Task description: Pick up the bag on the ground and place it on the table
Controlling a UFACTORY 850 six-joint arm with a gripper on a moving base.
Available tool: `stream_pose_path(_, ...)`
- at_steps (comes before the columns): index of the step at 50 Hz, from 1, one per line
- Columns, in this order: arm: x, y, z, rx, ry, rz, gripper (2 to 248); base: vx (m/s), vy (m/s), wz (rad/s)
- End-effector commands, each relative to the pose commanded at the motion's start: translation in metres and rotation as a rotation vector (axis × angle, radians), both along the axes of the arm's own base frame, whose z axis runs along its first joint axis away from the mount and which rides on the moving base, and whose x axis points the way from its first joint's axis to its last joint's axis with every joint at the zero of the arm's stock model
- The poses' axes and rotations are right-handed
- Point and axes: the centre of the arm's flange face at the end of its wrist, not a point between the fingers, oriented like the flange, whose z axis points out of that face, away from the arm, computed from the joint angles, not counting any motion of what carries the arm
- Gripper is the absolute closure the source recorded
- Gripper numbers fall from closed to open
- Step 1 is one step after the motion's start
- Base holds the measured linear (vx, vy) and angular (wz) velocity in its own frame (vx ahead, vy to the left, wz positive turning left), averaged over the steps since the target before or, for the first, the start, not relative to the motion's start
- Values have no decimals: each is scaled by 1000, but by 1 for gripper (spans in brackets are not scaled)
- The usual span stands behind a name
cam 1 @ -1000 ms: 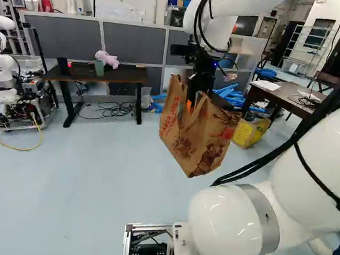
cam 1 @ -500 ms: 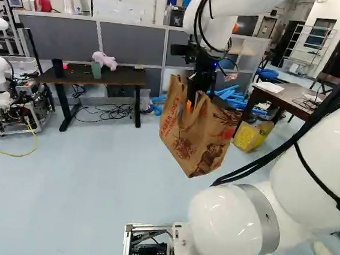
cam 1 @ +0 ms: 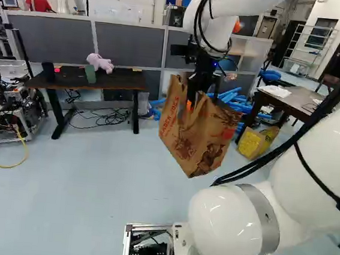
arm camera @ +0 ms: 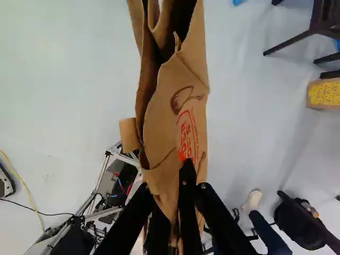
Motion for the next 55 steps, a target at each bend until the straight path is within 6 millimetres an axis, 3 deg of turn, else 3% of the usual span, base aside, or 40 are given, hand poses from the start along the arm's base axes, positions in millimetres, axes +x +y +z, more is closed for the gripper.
stream_pose_path(55,0,0,0,0,0,0,229,267,44,185)
